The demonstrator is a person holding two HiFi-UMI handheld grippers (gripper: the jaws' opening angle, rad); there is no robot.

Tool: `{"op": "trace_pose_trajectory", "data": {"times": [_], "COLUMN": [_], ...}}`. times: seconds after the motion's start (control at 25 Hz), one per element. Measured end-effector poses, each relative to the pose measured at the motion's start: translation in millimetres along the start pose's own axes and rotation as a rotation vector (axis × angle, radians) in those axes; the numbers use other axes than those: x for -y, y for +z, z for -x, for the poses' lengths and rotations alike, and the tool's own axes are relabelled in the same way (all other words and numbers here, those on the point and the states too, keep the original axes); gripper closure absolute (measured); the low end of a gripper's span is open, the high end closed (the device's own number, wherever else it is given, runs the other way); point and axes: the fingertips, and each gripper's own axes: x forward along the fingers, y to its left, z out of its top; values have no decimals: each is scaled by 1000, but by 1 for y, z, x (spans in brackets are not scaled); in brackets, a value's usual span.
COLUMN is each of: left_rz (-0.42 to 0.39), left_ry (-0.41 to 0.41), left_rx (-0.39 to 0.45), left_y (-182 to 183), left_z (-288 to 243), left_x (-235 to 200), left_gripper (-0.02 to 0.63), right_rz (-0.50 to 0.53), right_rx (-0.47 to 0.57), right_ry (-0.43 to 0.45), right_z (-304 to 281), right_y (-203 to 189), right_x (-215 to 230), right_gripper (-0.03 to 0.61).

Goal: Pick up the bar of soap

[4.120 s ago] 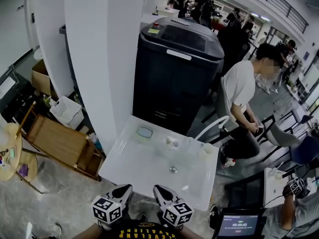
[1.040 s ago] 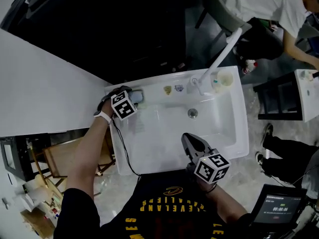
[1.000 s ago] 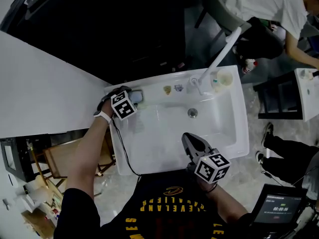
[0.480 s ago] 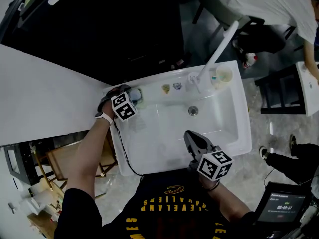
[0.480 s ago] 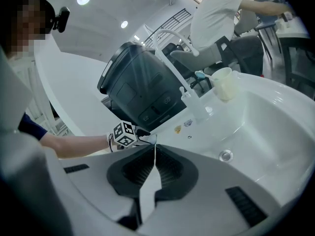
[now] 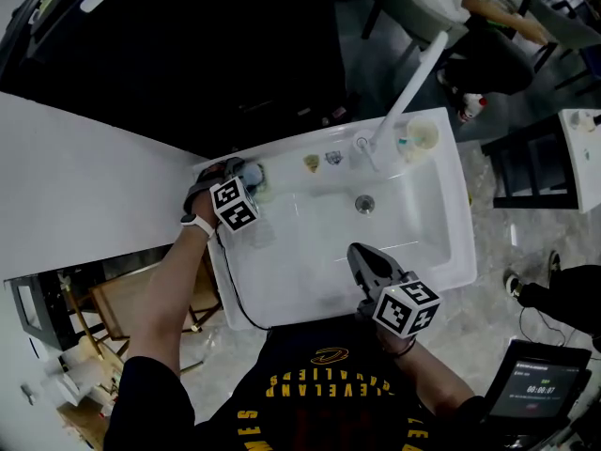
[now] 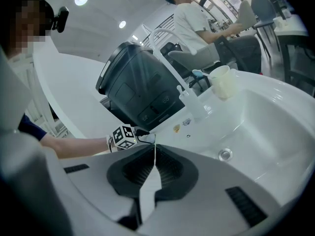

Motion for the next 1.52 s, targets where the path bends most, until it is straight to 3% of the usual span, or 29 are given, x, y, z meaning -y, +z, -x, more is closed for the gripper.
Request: {"op": "trace_pose_trajectory", "data": {"times": [0.4,1.04,1.32,1.52], "left_rz": [65,23,141,237], "left_ry": [10,-8,-10,22], "left_rx": [-46,-65,-25,64], "left_y": [-5,-2,-15,-12], "left_z": [2,1,15,43], "left_x": [-2,0,-2,-12], "left_gripper": [332,347,348,348], "right_rz": [-29,-38,-37,-26], "right_rx": [3,-3,15,23], "right_ry": [-5,2,0,6], "right_z": [1,3,13,18], "right_y": [-1,-2,-9,-13], "right_x": [1,-1,-9,-19], "right_gripper": [560,560,560,560]}}
